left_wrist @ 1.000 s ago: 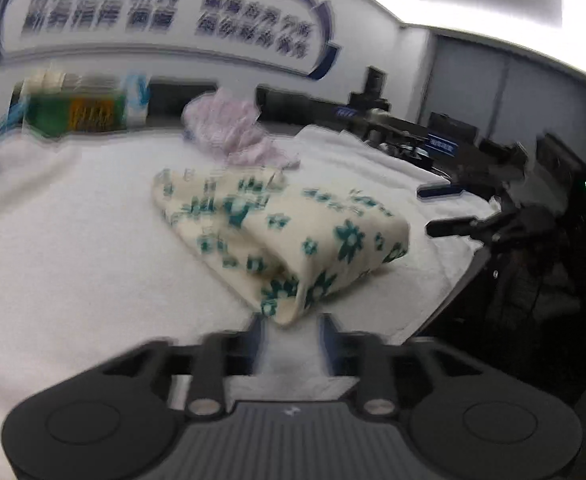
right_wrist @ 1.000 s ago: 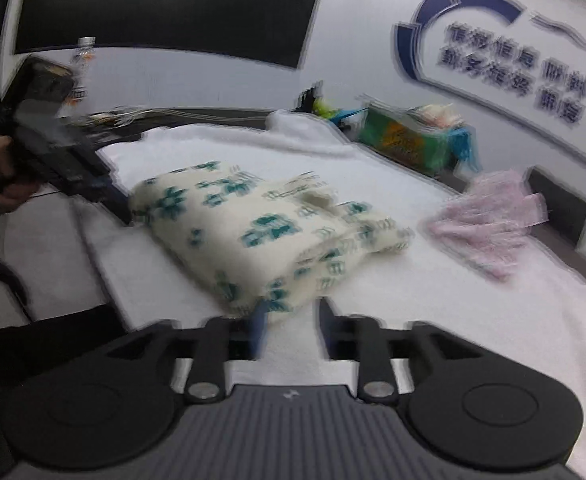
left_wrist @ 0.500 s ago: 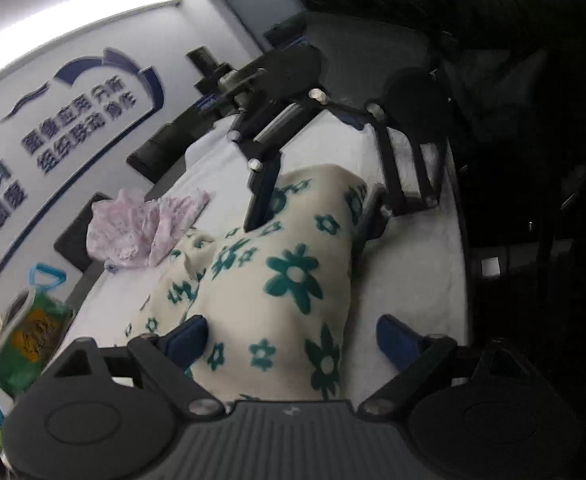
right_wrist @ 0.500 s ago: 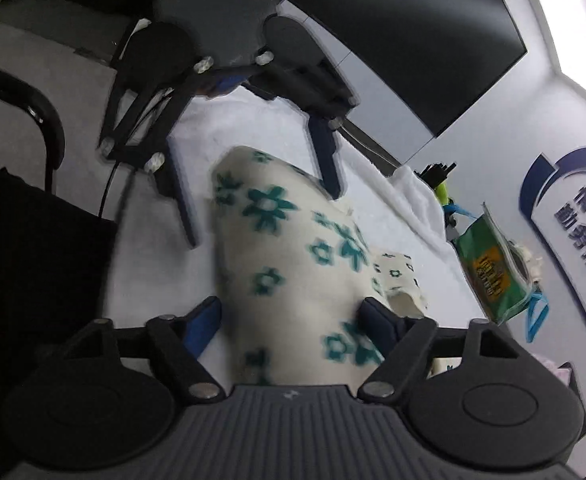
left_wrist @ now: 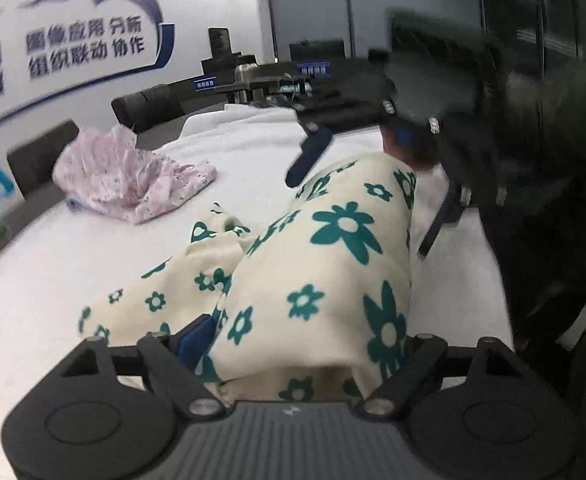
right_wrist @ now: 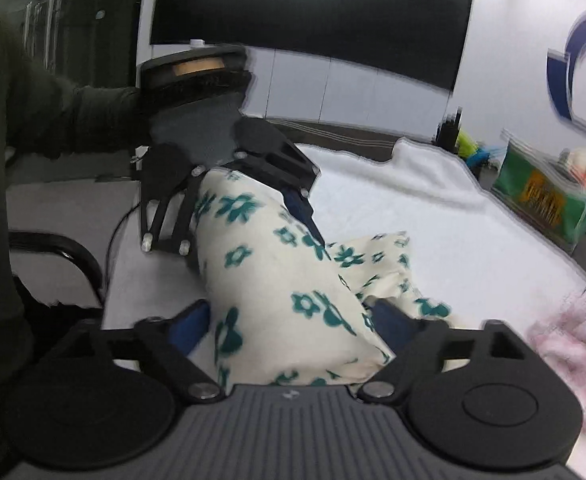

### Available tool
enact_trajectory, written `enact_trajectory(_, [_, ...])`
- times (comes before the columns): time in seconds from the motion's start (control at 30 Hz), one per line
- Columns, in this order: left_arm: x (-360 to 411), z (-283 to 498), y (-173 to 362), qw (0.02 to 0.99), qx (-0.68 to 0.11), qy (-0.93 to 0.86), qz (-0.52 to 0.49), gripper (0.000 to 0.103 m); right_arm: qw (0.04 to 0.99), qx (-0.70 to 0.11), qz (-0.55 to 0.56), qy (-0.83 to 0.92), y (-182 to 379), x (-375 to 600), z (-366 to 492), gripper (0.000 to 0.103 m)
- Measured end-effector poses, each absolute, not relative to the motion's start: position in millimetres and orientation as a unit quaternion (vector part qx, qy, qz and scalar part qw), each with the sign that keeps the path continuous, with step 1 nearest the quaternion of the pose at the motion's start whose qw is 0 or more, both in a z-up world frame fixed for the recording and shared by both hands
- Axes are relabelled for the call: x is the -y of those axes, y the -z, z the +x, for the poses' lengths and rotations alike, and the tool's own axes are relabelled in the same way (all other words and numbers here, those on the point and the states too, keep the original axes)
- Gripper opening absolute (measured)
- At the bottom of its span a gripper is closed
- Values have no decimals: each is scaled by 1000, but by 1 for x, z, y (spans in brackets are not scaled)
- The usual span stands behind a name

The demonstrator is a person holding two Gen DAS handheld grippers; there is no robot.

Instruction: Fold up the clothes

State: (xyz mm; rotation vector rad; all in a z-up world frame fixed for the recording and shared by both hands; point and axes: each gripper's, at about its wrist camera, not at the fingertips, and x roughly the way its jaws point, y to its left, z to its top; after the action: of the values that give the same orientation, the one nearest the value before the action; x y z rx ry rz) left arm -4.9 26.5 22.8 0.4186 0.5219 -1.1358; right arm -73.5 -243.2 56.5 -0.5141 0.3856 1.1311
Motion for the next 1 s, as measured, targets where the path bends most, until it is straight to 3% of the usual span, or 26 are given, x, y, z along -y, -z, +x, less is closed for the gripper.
enact_trajectory(0.07, [-31,11,-25,783,-264,543,149,80,800,-158,-251,-522,-48,248,-76,92])
enact_trajectory(0.1, [-34,22,-27,781,-282,544,115,80,801,-169,-233,-525,-47,251,-69,85])
enact_trajectory(0.13, [-36,33,-29,780,-301,544,80,80,801,-191,-201,-530,-48,253,-56,69])
enact_trajectory(0.17, [-39,47,-32,782,-319,534,40,81,801,-213,-169,-534,-48,255,-43,67])
enact_trajectory(0.3, [-59,87,-32,801,-370,457,-114,81,799,-309,52,-512,-47,279,24,68])
enact_trajectory(0.43, [-60,105,-12,807,-415,375,-191,60,810,-354,197,-424,-35,292,67,69])
enact_trajectory(0.6, [-74,109,0,804,-422,320,-271,64,841,-371,236,-316,-23,289,72,73])
enact_trajectory(0.7, [-83,96,-21,829,-402,298,-249,66,867,-362,229,-255,-32,297,60,79])
enact_trajectory(0.77, [-88,87,-36,854,-363,278,-247,83,891,-333,206,-229,-42,299,49,81])
enact_trajectory(0.83, [-79,93,-41,870,-346,255,-241,83,904,-310,193,-224,-48,294,49,82])
enact_trajectory(0.9, [-67,105,-37,881,-349,224,-227,72,905,-311,194,-218,-45,283,58,75])
enact_trajectory(0.93, [-62,110,-30,880,-367,205,-221,54,902,-320,195,-215,-39,276,67,57])
enact_trajectory(0.97, [-58,112,-21,875,-386,197,-217,47,896,-336,199,-209,-32,270,75,36])
enact_trajectory(1.0, [-58,113,-13,871,-389,198,-226,48,890,-355,206,-201,-23,264,84,31])
